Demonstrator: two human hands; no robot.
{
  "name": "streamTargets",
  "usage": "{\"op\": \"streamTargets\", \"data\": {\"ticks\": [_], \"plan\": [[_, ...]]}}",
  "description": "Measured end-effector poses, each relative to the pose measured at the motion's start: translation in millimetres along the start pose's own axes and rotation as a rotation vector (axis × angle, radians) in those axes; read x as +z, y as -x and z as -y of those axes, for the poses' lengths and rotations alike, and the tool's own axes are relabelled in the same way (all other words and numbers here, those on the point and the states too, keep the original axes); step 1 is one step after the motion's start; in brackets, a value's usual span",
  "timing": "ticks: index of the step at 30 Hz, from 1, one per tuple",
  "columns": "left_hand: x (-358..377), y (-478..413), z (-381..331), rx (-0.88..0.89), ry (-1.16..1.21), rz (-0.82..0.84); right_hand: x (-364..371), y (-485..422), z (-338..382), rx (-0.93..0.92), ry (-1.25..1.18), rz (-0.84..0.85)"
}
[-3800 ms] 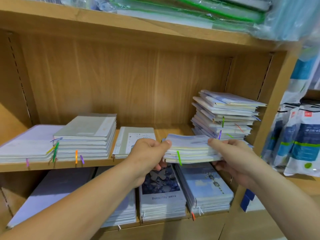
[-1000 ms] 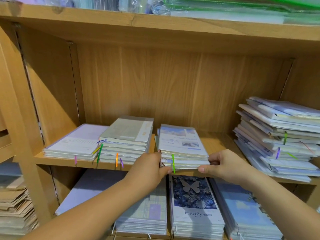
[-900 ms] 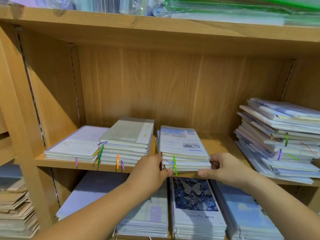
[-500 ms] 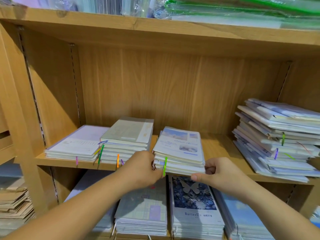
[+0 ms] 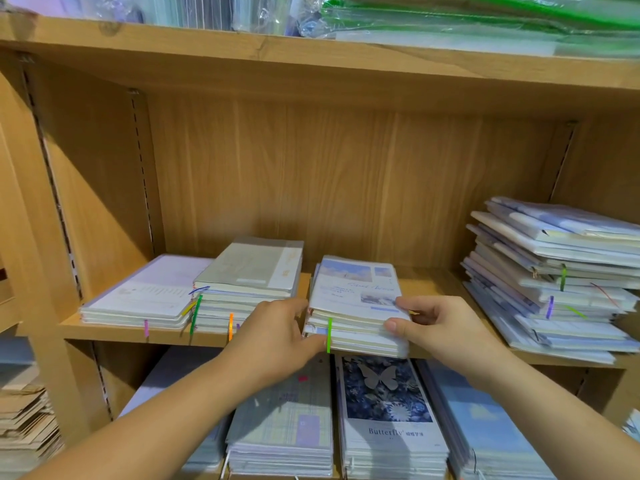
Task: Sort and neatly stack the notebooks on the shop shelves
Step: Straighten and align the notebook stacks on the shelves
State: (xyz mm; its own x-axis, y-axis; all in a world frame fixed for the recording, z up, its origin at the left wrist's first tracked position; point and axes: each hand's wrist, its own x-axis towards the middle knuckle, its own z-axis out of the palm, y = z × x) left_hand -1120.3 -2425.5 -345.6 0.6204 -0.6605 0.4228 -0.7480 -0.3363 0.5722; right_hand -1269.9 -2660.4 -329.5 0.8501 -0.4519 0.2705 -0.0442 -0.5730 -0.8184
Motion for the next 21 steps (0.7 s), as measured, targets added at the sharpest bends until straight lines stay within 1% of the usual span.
{"op": "streamTargets", "data": {"ticks": [5, 10, 13, 21], "plan": [[3.2, -2.4, 3.3, -0.05, 0.085, 0.0, 7.1, 4.1, -5.3, 0.007, 0.045, -0.062], [11.7, 1.4, 4.4, -0.08, 0.111, -0.09, 11.9, 9.5, -6.7, 0.011, 0.019, -0.115], [16.2, 4.4, 7.3, -0.077, 0.127, -0.113, 13.3, 14.4, -5.0, 0.03, -0.011, -0.158], [7.4, 5.9, 10.2, -0.038, 0.171, -0.074, 11.1, 17.7, -0.7, 0.011, -0.025, -0.107]]}}
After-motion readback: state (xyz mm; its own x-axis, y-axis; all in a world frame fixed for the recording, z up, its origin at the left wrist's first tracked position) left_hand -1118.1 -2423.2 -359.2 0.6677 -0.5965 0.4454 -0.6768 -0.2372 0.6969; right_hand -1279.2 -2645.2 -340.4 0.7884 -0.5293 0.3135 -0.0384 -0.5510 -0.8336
